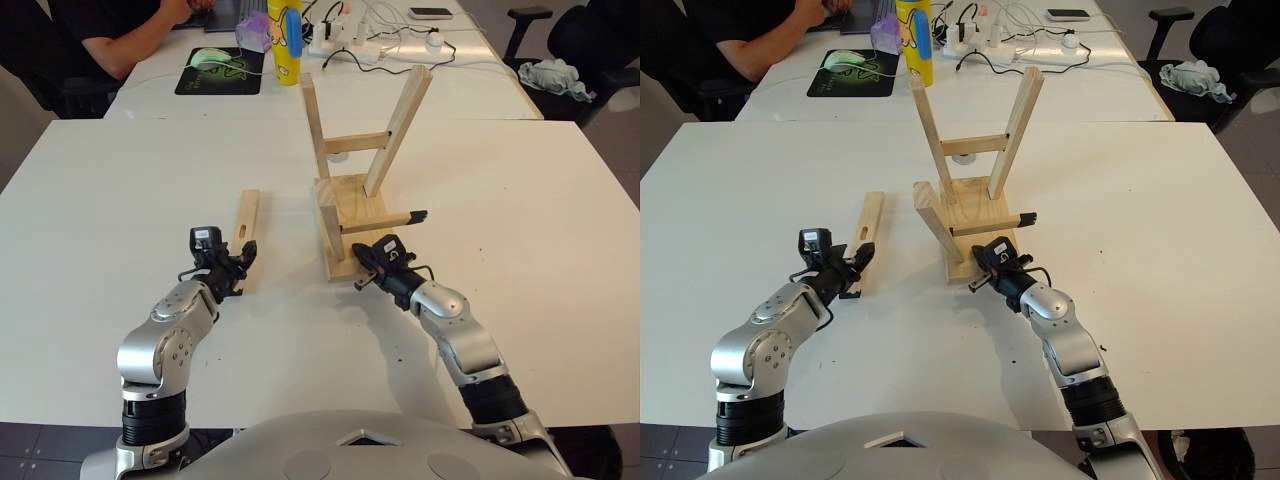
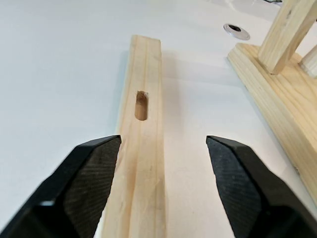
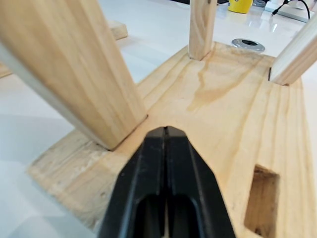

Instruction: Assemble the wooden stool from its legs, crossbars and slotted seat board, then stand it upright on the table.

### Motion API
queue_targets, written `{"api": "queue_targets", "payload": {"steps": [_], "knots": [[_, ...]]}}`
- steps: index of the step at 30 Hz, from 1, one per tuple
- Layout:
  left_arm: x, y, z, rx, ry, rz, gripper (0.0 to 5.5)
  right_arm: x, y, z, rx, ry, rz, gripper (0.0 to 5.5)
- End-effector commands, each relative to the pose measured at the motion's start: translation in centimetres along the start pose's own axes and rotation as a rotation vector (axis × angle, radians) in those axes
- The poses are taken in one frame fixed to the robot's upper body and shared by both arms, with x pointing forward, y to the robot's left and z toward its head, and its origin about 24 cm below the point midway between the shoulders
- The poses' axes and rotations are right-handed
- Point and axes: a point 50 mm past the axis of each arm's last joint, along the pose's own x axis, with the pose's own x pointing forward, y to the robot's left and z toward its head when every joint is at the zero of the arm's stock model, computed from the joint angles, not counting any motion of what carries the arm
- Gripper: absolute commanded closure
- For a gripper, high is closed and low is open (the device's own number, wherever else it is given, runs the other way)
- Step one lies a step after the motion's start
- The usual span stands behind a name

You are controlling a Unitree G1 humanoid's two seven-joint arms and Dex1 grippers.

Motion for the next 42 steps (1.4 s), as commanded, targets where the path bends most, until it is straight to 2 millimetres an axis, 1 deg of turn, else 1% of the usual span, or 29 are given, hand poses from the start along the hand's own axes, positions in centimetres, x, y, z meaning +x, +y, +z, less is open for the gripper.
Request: {"api": "queue_targets", "payload": {"steps": [1, 4, 6, 12, 15, 21, 24, 25, 27, 29, 31, 34, 35, 36, 37, 39, 42], "knots": [[0.4, 0.1, -0.7, 0.074, 0.05, 0.026, 2.32, -0.5, 1.3, -3.3, 0.071, 0.154, 0.052, 5.5], [0.7, 0.4, -1.5, 0.081, 0.085, 0.053, 2.32, -0.4, 1.2, -3.1, 0.073, 0.145, 0.06, 5.5], [0.7, 0.9, -1.7, 0.08, 0.089, 0.077, 2.32, -0.3, 1.3, -2.9, 0.072, 0.136, 0.071, 5.5], [0.7, 0.9, -1.1, 0.098, 0.054, 0.086, 2.32, -0.3, 1.4, -3.0, 0.077, 0.138, 0.075, 5.5], [0.8, 1.1, -1.5, 0.109, 0.07, 0.088, 2.32, -0.3, 1.5, -3.0, 0.082, 0.139, 0.073, 5.5], [0.9, 1.4, -3.2, 0.105, 0.145, 0.083, 2.32, -0.1, 1.5, -2.8, 0.077, 0.132, 0.081, 5.5], [0.8, 1.7, -4.5, 0.099, 0.196, 0.067, 2.32, 0.0, 1.7, -2.6, 0.075, 0.124, 0.087, 5.5], [0.8, 1.9, -4.8, 0.096, 0.206, 0.067, 2.5, 0.1, 1.9, -2.5, 0.072, 0.121, 0.095, 5.5], [0.9, 2.3, -5.2, 0.094, 0.215, 0.063, 2.64, 0.1, 2.2, -2.2, 0.069, 0.093, 0.113, 5.5], [1.0, 2.9, -4.7, 0.083, 0.18, 0.077, 2.99, -0.1, 2.4, -1.3, 0.067, 0.036, 0.128, 5.5], [1.2, 3.4, -3.7, 0.083, 0.126, 0.092, 3.32, -0.5, 1.9, -0.2, 0.062, -0.019, 0.114, 5.5], [1.3, 4.2, -2.7, 0.083, 0.072, 0.119, 3.44, -0.6, 1.7, 1.1, 0.066, -0.064, 0.118, 5.5], [1.3, 4.4, -2.3, 0.074, 0.049, 0.128, 3.44, -0.7, 1.8, 1.3, 0.065, -0.067, 0.129, 5.3], [1.3, 4.6, -1.6, 0.064, 0.002, 0.129, 3.44, -1.1, 1.9, 1.4, 0.084, -0.076, 0.151, 5.22], [1.4, 4.8, -0.9, 0.061, -0.045, 0.126, 3.44, -1.7, 2.1, 1.6, 0.106, -0.082, 0.183, 5.07], [1.2, 5.3, 0.6, 0.074, -0.124, 0.131, 3.44, -3.5, 2.6, 2.0, 0.188, -0.073, 0.302, 4.76], [0.9, 6.6, 2.5, 0.239, -0.171, 0.169, 3.44, -7.0, 2.5, 3.5, 0.311, -0.035, 0.54, 4.3]]}}
